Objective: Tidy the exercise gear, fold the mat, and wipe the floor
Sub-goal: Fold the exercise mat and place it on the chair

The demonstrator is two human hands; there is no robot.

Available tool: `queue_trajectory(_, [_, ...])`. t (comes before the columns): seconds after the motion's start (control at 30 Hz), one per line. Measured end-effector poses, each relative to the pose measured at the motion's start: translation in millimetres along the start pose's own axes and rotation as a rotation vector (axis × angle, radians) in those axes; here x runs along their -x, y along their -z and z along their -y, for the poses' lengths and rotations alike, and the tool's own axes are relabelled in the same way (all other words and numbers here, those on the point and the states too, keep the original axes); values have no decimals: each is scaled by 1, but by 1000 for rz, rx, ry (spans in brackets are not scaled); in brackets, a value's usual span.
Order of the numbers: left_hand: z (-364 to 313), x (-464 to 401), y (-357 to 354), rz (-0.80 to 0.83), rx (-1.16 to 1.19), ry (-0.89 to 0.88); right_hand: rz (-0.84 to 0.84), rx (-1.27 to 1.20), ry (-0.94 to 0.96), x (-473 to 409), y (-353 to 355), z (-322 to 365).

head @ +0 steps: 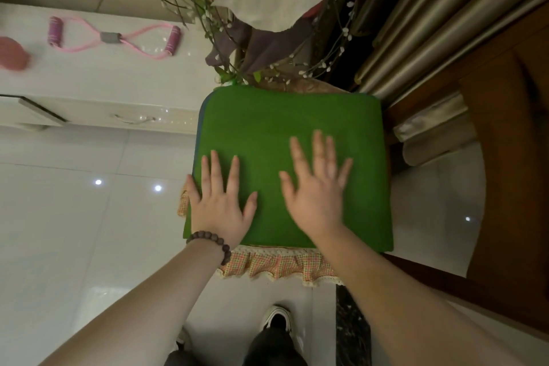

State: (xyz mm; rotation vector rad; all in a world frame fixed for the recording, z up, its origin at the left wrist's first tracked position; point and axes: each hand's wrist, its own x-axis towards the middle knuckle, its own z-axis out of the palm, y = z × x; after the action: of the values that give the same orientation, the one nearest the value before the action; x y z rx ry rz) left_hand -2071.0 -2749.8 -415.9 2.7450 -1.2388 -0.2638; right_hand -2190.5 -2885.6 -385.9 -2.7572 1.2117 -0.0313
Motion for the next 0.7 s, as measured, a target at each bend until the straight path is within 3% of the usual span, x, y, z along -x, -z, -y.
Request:
queue_trajectory(0.07, [1, 1, -9, 40, -37, 4, 151, 53, 166, 1, -21, 24])
queue_trajectory(0.13, [4, 0, -15, 63, -67, 21, 232, 70, 203, 5, -33, 28])
queue_trajectory(0.23, [5, 0, -16, 63, -74, 25, 148, 63, 230, -28, -12, 10])
queue_trajectory(0.33, [6, 0, -19, 57, -65, 26, -44, 106, -56, -84, 4, -54])
queue_trajectory(0.43, [5, -2, -21, 70, -64, 37, 212, 13, -333, -108, -13, -103])
queue_trajectory(0.53, [4, -2, -20, 96, -56, 56, 355, -64, -343, -115, -19, -110])
queue_trajectory(0.7, [3, -1, -15, 130, -62, 68, 219, -109, -276, -53, -2, -114])
